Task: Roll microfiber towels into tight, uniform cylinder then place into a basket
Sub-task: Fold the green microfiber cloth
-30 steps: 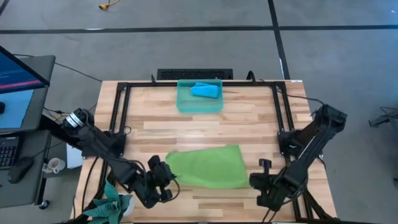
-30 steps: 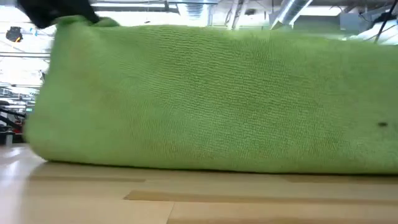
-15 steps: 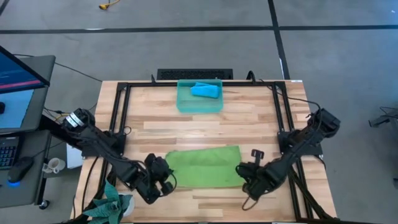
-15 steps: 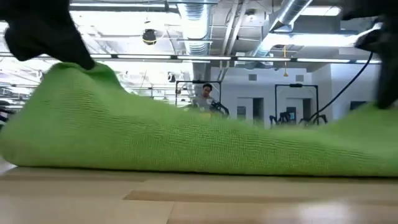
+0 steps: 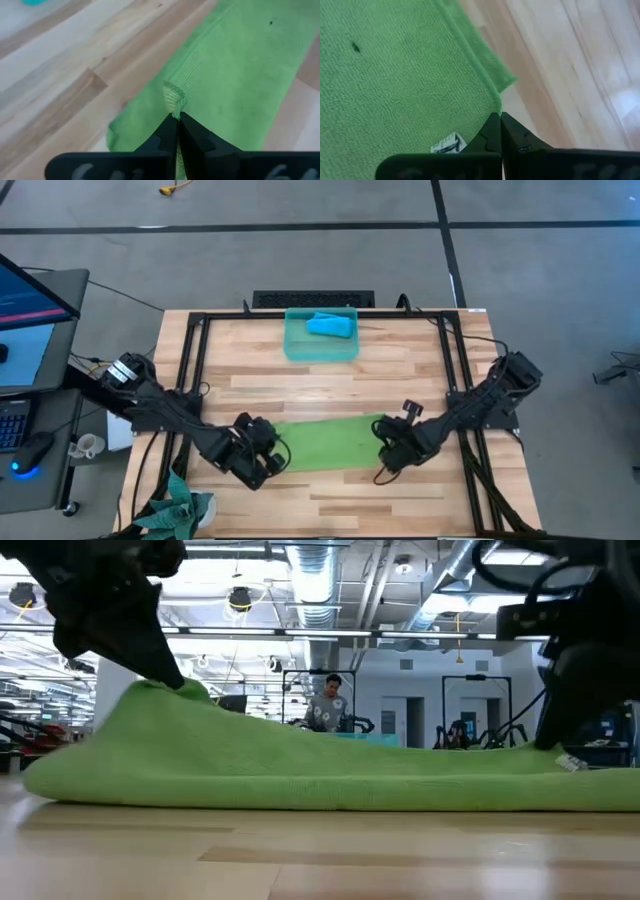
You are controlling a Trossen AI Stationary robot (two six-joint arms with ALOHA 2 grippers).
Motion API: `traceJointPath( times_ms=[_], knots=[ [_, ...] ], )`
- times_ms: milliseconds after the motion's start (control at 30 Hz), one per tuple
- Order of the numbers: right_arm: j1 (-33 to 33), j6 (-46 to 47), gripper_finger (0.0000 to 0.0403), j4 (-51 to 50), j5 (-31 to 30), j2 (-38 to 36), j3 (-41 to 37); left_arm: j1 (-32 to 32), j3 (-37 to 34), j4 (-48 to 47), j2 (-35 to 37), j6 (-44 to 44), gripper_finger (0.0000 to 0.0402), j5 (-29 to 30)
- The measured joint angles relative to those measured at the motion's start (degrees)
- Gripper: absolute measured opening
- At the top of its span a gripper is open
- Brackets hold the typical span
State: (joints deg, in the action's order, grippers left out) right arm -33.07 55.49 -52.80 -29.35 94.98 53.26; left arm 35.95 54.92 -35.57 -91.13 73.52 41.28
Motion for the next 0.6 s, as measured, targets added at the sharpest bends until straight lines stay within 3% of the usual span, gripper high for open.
traceJointPath(
  times_ms=[600],
  knots=[
    [4.1,-2.0,0.0008,4.0,-0.6,0.0,-1.2,-2.9,0.0,-2.4,0.0,-1.4,0.0002,-2.0]
  ],
)
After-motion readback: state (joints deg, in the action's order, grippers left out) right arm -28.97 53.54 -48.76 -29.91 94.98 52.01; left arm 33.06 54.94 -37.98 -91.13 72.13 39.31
